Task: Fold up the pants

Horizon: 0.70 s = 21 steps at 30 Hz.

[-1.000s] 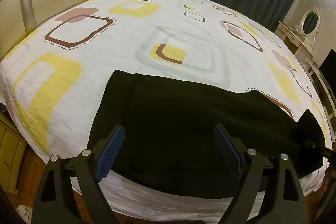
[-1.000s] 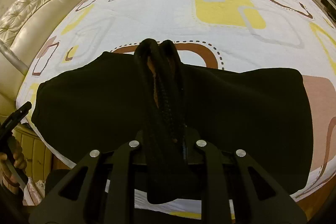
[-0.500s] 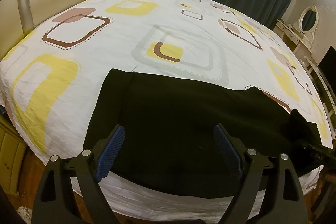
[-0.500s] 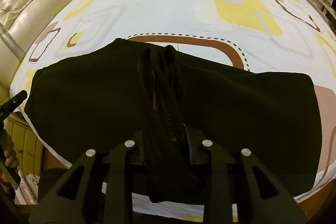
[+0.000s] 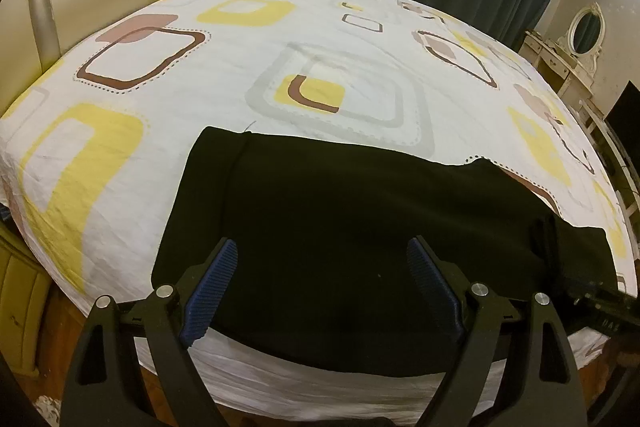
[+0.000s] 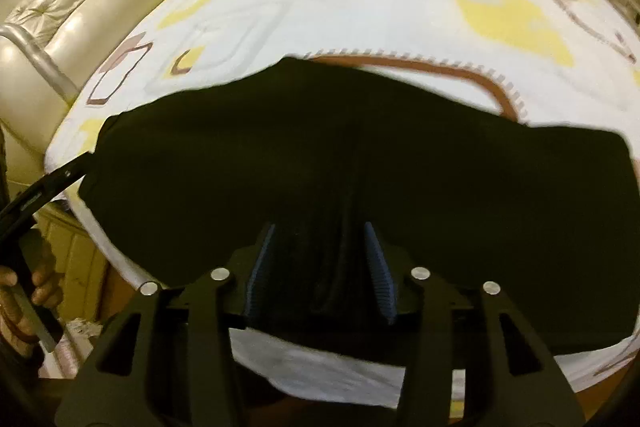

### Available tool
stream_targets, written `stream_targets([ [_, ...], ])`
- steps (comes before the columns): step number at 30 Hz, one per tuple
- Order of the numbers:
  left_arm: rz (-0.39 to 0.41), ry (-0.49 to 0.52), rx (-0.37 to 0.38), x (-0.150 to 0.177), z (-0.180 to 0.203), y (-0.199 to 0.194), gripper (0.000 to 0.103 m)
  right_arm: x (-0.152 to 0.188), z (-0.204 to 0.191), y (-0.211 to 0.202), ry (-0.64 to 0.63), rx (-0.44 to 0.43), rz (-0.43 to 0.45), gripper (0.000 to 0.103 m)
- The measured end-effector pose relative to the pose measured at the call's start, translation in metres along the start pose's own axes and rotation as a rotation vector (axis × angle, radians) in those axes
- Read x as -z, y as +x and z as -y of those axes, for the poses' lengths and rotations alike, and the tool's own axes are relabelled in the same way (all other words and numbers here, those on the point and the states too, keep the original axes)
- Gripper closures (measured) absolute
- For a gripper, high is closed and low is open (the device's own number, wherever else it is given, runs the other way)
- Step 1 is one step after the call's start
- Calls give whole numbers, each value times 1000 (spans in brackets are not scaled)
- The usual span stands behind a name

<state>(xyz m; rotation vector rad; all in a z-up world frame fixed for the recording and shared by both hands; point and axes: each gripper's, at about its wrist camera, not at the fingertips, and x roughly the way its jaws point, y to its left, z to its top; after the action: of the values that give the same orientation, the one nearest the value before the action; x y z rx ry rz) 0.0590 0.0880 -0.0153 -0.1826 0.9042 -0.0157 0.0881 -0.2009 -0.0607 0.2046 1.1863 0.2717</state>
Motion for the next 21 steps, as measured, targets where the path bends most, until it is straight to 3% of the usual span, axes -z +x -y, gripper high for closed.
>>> stream_targets([
  [4, -2, 12, -2, 1, 1, 0, 17, 3, 9, 1, 25, -75, 6, 51],
  [6, -1, 16, -1, 1, 1, 0, 17, -1, 21, -18, 51, -204, 30, 51],
  [8, -2, 13, 2, 2, 1, 0, 17, -7, 43, -46, 81, -261, 88, 51],
  [11, -7, 5, 7, 1, 1, 2, 17, -16, 107, -97, 178, -260, 223, 46],
  [14, -14, -6, 18, 1, 2, 4, 17, -14, 192, -122, 372, -151, 309, 41],
  [17, -13, -8, 21, 1, 3, 4, 17, -9, 250, -103, 504, -128, 229, 41],
  [21, -12, 4, 17, 3, 5, 3, 17, -1, 284, -61, 612, -258, 157, 41],
])
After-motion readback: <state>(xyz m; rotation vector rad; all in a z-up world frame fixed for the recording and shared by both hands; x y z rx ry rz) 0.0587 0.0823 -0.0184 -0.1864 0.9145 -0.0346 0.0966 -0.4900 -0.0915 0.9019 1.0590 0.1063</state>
